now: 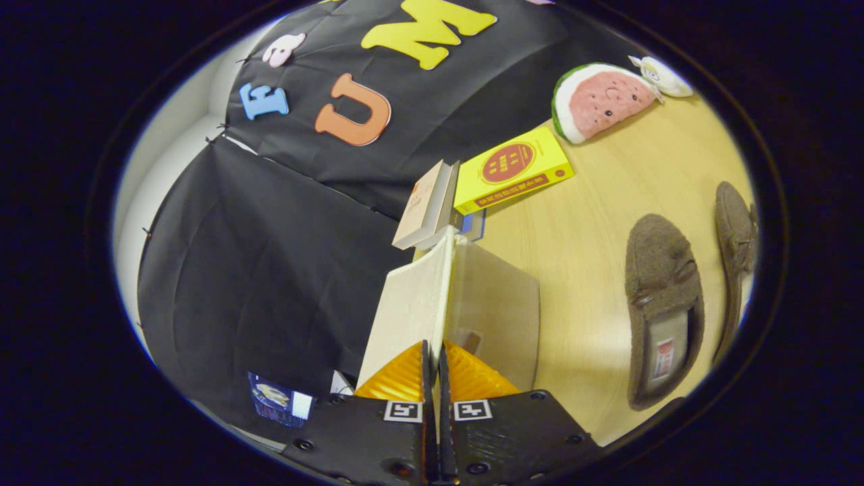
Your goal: Open the storage box then place both shoes into the box .Put the left shoe in first, then the right shoe, with the right side of both shoes facing outward in a uniform manner.
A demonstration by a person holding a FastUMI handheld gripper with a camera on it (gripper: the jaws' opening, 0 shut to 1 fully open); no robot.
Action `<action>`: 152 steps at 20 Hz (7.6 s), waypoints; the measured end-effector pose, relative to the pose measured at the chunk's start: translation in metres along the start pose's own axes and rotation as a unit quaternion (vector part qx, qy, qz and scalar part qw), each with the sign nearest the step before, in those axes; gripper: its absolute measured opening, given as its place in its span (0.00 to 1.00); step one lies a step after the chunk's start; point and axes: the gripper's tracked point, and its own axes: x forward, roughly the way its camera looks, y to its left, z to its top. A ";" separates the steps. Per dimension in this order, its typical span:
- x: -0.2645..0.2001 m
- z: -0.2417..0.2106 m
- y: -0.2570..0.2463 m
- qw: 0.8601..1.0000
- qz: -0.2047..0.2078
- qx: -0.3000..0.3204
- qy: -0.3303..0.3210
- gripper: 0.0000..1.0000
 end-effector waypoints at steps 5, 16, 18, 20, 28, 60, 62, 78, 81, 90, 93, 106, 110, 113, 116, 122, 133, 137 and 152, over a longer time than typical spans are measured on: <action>-0.022 0.013 0.055 0.999 0.014 -0.027 -0.020 0.05; 0.028 0.001 0.198 0.992 0.116 -0.036 -0.030 0.01; 0.047 -0.006 0.211 0.991 0.131 -0.029 -0.027 0.02; 0.063 -0.015 0.223 0.988 0.152 -0.015 -0.018 0.05; 0.108 -0.027 0.239 0.982 0.191 0.003 -0.004 0.27; -0.034 0.035 -0.076 0.940 -0.265 -0.194 -0.094 0.95; -0.046 0.028 -0.109 0.929 -0.308 -0.195 -0.061 0.96; -0.073 0.003 -0.239 0.866 -0.458 -0.193 0.054 0.72; -0.060 -0.004 -0.238 0.876 -0.446 -0.174 0.065 0.46; -0.063 -0.007 -0.234 0.896 -0.436 -0.066 0.049 0.01; -0.070 -0.015 -0.220 0.919 -0.390 0.022 0.056 0.00; -0.125 0.035 -0.109 0.934 -0.357 0.026 0.008 0.00; -0.118 0.058 -0.032 0.945 -0.326 0.010 -0.007 0.00; -0.102 0.066 0.013 0.949 -0.315 -0.015 -0.026 0.00; -0.064 0.053 0.044 0.953 -0.301 -0.022 -0.021 0.00; 0.022 0.004 0.050 0.949 -0.314 -0.031 0.014 0.00; 0.125 -0.057 0.029 0.943 -0.331 -0.033 0.006 0.00; 0.140 -0.082 0.018 0.937 -0.345 -0.058 0.029 0.00; 0.078 -0.046 0.055 0.944 -0.278 -0.178 0.009 0.72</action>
